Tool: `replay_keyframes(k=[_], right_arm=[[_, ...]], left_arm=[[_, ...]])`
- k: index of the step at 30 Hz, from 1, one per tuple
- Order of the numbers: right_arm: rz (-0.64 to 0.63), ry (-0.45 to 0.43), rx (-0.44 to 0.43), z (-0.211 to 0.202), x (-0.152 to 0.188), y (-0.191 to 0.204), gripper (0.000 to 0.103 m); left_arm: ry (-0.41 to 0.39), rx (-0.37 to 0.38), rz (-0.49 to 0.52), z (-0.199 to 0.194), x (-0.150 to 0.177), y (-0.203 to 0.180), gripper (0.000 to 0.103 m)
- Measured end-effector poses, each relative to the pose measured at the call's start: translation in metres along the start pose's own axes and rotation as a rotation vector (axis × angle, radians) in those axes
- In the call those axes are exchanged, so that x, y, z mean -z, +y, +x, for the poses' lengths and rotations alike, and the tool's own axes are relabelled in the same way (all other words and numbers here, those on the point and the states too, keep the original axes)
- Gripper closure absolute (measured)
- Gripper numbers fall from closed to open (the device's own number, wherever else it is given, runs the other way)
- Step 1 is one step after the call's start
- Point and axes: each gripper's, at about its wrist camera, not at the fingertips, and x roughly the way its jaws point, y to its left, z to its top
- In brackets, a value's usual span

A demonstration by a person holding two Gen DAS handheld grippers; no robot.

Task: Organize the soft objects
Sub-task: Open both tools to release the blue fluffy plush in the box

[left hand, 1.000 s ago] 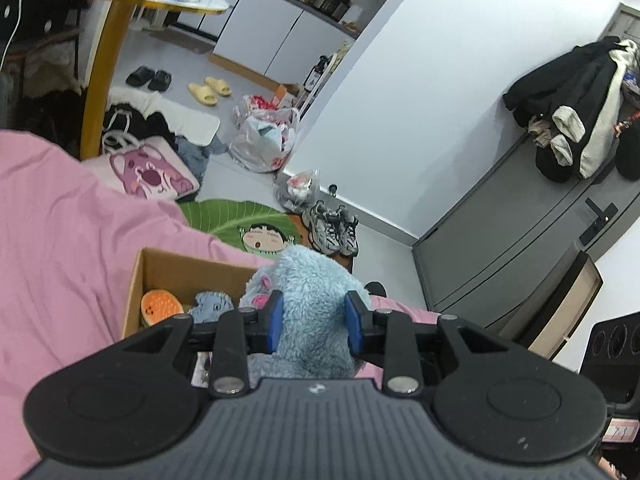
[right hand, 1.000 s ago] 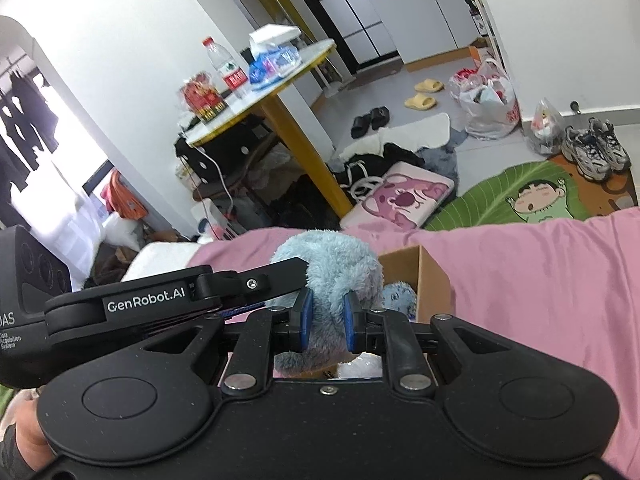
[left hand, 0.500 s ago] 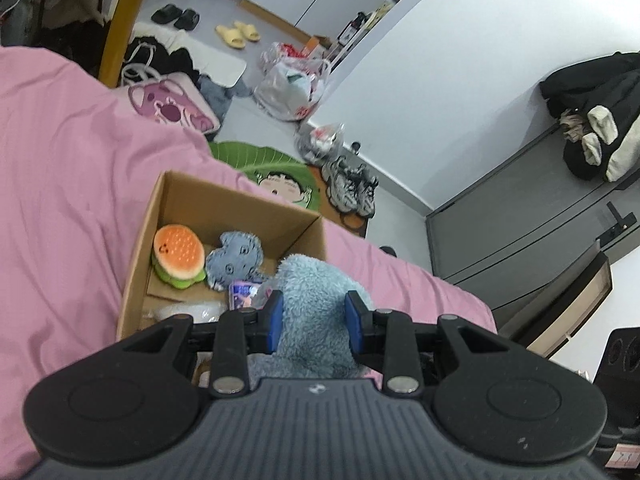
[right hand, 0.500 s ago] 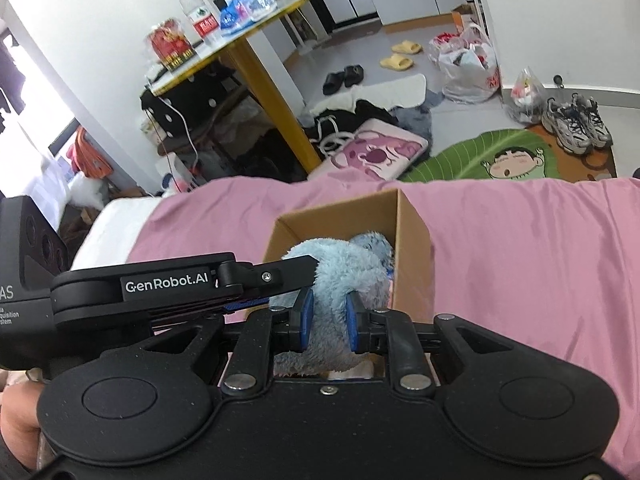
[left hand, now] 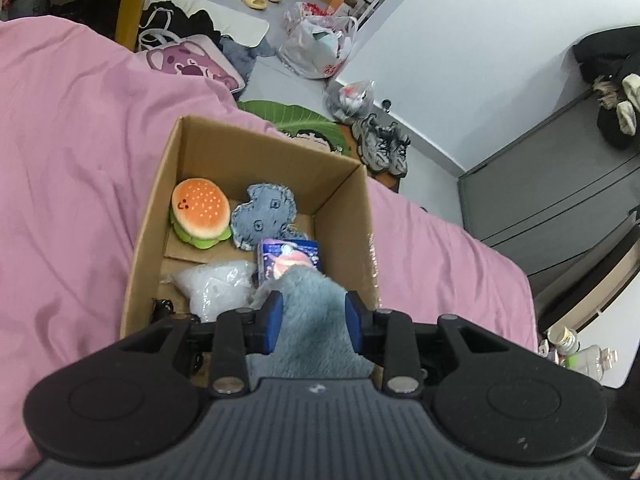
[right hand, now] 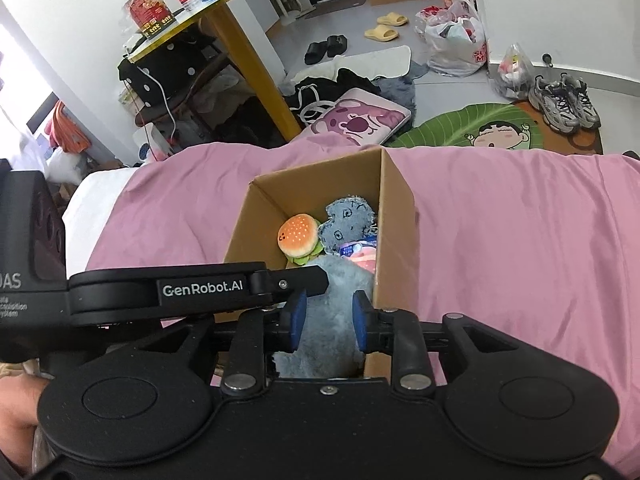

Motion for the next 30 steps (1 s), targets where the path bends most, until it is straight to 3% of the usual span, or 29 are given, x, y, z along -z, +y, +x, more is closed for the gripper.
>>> replay_keyframes(k=[3,8,15,18,21,25,30], right_arm=[[0.007,-0.005,-0.006,-0.005,0.001,-0.004,0.056],[0.029,-0.029,-0.016,-0.013,0.002,-0.01,0.055],[0.045,-0.077,0.015,-0.029,0.005,-0.023,0.046],[0.064,-0.108,0.01,-0.041,0.007,-0.031,0.03],[0.054,-0.163,0.006,-0.055,0.009,-0.038,0.011],[0.067,-0.212,0.02,-0.071,0.015,-0.054,0.006],[0.109,-0.273,0.023,-0.091,0.024,-0.077,0.0]], left_arm=[[0.001,-0.008,-0.001,0.0,0.0,0.001,0.068],[-0.022,-0.03,0.031,-0.004,0.001,-0.007,0.066],[-0.102,-0.1,0.096,-0.024,-0.003,-0.033,0.043],[-0.136,-0.139,0.113,-0.033,-0.004,-0.046,0.031],[-0.166,-0.202,0.142,-0.042,-0.003,-0.064,0.028],[-0.199,-0.228,0.175,-0.054,0.002,-0.082,0.02],[-0.223,-0.248,0.205,-0.066,0.017,-0.097,0.017]])
